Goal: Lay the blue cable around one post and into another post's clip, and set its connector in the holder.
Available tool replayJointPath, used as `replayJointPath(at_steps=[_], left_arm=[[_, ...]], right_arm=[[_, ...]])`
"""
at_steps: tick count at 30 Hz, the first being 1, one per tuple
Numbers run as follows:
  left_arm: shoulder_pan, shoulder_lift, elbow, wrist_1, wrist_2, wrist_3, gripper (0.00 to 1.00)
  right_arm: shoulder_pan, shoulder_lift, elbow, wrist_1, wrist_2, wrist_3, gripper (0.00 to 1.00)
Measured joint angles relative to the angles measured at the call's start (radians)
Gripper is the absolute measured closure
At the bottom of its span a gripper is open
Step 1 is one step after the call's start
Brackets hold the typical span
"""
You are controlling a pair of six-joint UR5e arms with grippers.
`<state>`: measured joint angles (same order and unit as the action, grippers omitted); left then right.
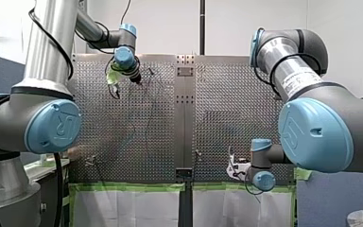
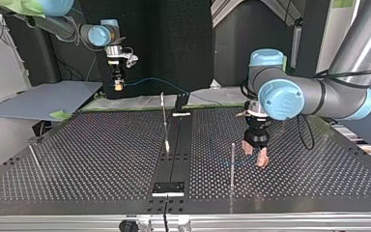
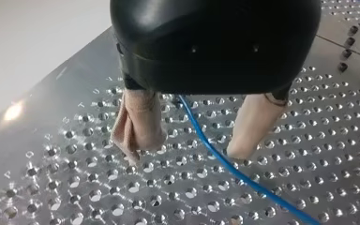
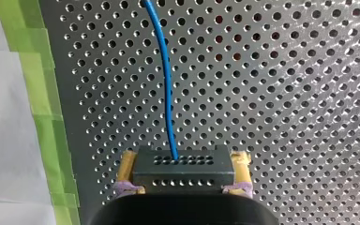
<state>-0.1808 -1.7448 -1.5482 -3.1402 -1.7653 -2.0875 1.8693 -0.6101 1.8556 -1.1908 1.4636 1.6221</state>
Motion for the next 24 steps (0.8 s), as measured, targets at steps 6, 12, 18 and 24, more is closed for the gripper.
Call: replayJointPath(at_steps=[6,12,18,24], left_arm=[[-0.002,0.016,-0.002,-0.001,-0.011,0.014,0.00],[-0.004,0.031,-0.002,-0.003,-0.021,0.018,0.00],[-0.011,0.043,-0.007,-0.022,-0.025,0.032,0.00],[-0.005,0.089,-0.049,-0.015,-0.034,0.037,0.00]], right_arm=[[-0.001,0.000,0.000,0.002,0.000,-0.001,1.00],[-0.004,0.000,0.000,0.002,0.000,0.000,1.00],[-0.006,0.000,0.000,0.002,0.000,0.001,1.00],[-0.006,0.000,0.000,0.002,0.000,0.002,1.00]])
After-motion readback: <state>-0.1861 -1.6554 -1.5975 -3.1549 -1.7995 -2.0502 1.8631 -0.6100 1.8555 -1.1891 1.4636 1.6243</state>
